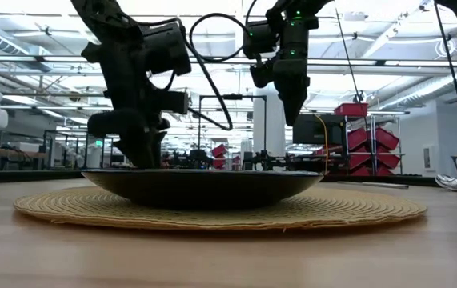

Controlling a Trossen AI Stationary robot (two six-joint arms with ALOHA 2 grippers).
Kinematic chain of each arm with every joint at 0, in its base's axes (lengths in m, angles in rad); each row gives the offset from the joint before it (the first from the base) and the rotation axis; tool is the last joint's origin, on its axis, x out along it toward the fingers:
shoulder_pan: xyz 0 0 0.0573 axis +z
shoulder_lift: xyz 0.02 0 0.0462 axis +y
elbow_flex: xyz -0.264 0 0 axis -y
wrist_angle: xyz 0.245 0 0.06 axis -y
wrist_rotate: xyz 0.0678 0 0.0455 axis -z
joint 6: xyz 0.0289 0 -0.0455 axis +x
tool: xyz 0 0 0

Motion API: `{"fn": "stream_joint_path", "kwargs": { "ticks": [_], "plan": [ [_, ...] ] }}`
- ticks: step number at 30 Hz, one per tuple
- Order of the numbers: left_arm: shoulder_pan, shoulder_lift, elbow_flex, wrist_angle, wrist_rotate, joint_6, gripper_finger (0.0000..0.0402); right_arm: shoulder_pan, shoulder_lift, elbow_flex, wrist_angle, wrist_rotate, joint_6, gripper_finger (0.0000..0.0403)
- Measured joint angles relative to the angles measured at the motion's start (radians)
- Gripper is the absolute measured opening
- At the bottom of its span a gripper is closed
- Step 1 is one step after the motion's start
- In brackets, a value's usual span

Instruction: Set table place

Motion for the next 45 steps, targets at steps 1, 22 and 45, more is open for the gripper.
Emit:
{"fn": "stream_joint_path", "kwargs": {
  "ticks": [1,22,45],
  "plan": [
    [0.0,0.0,0.0,0.001,-0.007,0.004,0.0125,0.0,0.0,0.0,-0.001,0.0,0.0,0.0144],
    [-0.001,0.0,0.0,0.019,-0.015,0.018,0.0052,0.0,0.0,0.0,-0.005,0.0,-0.001,0.0144],
    [-0.007,0.035,0.122,-0.095,-0.088,0.075,0.0,0.0,0.001,0.0,-0.014,0.0,-0.009,0.0144]
  ]
}}
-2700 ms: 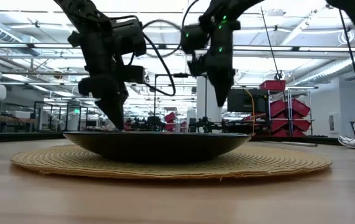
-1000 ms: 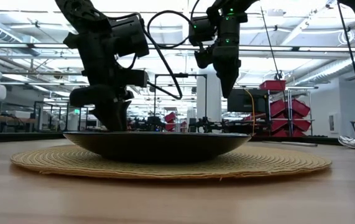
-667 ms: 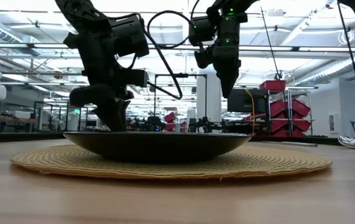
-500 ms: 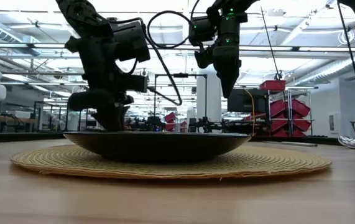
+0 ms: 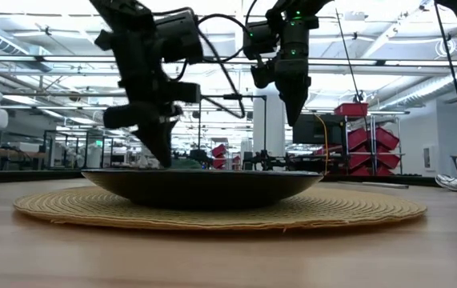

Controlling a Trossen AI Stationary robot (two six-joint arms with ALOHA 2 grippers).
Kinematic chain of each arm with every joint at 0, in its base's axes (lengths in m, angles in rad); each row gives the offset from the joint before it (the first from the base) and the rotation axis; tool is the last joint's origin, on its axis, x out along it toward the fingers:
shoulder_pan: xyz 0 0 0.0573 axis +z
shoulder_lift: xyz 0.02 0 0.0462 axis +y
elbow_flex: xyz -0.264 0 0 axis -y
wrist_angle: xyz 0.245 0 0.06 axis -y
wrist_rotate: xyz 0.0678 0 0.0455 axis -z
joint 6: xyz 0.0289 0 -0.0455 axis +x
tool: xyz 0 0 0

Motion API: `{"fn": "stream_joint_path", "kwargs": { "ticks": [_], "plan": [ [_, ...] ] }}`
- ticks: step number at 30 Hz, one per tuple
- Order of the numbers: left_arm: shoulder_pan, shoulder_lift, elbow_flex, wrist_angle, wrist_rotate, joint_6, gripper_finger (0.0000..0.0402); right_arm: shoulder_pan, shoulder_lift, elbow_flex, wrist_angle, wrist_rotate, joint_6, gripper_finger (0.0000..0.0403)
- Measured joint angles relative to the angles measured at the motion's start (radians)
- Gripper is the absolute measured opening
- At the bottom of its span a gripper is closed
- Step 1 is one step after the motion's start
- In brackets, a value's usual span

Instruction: Set table place

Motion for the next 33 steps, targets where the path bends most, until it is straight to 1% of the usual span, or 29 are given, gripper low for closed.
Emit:
{"fn": "stream_joint_path", "kwargs": {
  "ticks": [4,9,16,22,24,27,31,33],
  "plan": [
    [0.0,-0.002,0.039,-0.081,-0.003,0.001,0.0,0.0,0.0,0.0,-0.003,0.0,0.0,0.0144],
    [0.0,-0.003,0.041,-0.181,-0.019,-0.023,0.0,0.0,0.0,0.0,-0.013,0.0,-0.004,0.0144],
    [-0.014,-0.003,0.04,-0.206,-0.011,-0.049,0.0,0.0,0.0,0.0,-0.017,0.0,-0.008,0.0144],
    [-0.039,0.001,0.04,-0.187,0.083,-0.059,0.0,0.0,0.0,0.0,-0.017,-0.002,-0.015,0.0144],
    [-0.046,0.001,0.04,-0.18,0.095,-0.059,0.0,0.0,0.0,0.0,-0.017,-0.002,-0.015,0.0144],
    [-0.046,0.002,0.04,-0.178,0.093,-0.059,0.0,0.0,0.0,0.0,-0.017,-0.003,-0.014,0.0144],
    [-0.035,0.002,0.04,-0.178,0.033,-0.059,0.0,0.0,0.0,0.0,-0.017,-0.003,-0.002,0.0144],
    [-0.026,0.002,0.04,-0.181,0.026,-0.059,0.0,0.0,0.0,0.0,-0.017,-0.004,0.001,0.0144]
  ]
}}
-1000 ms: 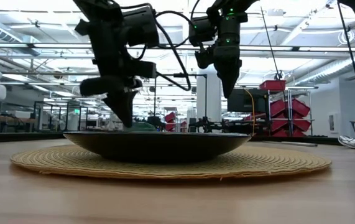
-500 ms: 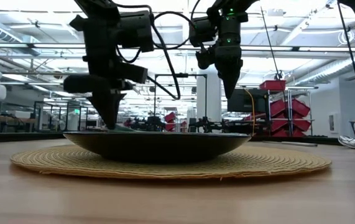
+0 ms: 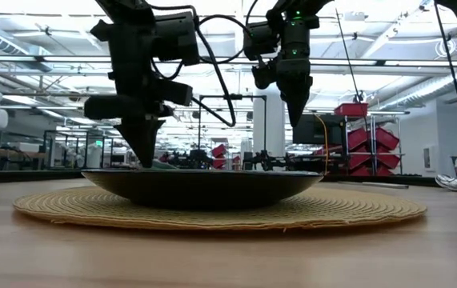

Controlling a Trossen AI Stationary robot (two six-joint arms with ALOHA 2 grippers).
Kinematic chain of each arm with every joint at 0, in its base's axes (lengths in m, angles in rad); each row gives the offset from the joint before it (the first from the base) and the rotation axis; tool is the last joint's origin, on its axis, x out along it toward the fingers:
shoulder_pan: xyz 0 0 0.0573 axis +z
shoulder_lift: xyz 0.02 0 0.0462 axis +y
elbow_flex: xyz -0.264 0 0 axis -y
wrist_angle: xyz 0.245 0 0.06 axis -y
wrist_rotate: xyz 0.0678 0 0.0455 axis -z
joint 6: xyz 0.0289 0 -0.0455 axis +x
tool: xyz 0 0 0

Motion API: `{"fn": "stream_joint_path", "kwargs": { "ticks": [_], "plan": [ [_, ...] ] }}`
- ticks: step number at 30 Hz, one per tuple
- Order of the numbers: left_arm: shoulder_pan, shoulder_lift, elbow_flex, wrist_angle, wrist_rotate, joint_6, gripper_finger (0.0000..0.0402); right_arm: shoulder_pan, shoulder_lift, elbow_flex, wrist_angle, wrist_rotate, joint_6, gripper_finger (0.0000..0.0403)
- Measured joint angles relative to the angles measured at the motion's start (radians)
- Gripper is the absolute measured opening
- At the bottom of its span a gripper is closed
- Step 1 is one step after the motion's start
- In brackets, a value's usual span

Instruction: Set table place

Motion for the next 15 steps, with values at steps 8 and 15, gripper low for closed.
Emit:
{"fn": "stream_joint_path", "kwargs": {
  "ticks": [8,15],
  "plan": [
    [0.033,0.045,-0.001,-0.025,0.155,-0.001,0.006,0.002,0.0,0.0,-0.005,0.0,0.022,0.0144],
    [0.034,0.062,0.006,-0.015,0.134,-0.004,0.0152,-0.001,0.0,0.0,-0.007,0.0,0.009,0.0144]
  ]
}}
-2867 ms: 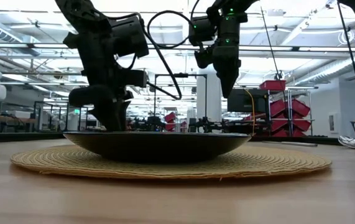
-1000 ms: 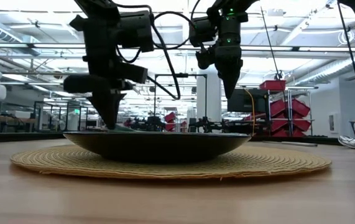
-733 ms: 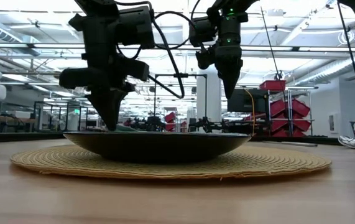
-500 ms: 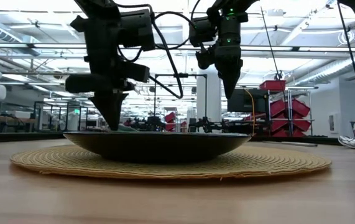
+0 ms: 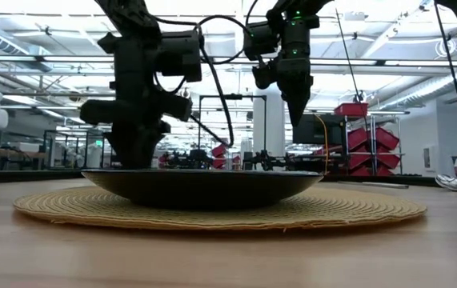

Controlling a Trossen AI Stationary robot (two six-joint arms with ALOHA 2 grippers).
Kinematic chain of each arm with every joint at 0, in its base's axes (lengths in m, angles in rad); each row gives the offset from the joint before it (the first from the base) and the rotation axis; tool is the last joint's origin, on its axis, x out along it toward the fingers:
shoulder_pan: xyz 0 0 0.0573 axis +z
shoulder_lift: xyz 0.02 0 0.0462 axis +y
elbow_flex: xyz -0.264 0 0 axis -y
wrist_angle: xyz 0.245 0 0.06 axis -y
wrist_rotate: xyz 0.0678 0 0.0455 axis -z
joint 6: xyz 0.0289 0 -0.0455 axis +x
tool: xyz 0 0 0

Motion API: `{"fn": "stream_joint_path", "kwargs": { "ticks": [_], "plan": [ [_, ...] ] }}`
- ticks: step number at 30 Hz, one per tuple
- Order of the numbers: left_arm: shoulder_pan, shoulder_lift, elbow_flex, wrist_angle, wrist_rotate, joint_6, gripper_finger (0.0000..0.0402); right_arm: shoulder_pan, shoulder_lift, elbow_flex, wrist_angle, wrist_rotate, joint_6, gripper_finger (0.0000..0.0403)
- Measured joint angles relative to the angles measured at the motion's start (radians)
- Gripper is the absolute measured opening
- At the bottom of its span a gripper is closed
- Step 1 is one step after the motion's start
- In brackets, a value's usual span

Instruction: Set table place

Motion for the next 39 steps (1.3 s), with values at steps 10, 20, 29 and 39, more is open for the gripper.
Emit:
{"fn": "stream_joint_path", "kwargs": {
  "ticks": [10,20,29,39],
  "plan": [
    [0.004,-0.069,0.098,-0.062,-0.199,0.069,0.0164,-0.04,0.001,-0.011,0.056,-0.009,-0.059,0.0144],
    [0.127,-0.081,0.039,0.023,-0.145,0.12,0.0164,-0.129,0.146,-0.082,0.391,-0.206,-0.042,0.0144],
    [0.253,-0.083,0.025,0.091,-0.111,0.231,0.0164,-0.184,0.196,-0.081,0.503,-0.128,-0.039,0.0144],
    [0.409,-0.082,0.009,0.285,-0.121,0.382,0.0164,-0.218,0.192,-0.06,0.512,-0.133,-0.104,0.0144]
  ]
}}
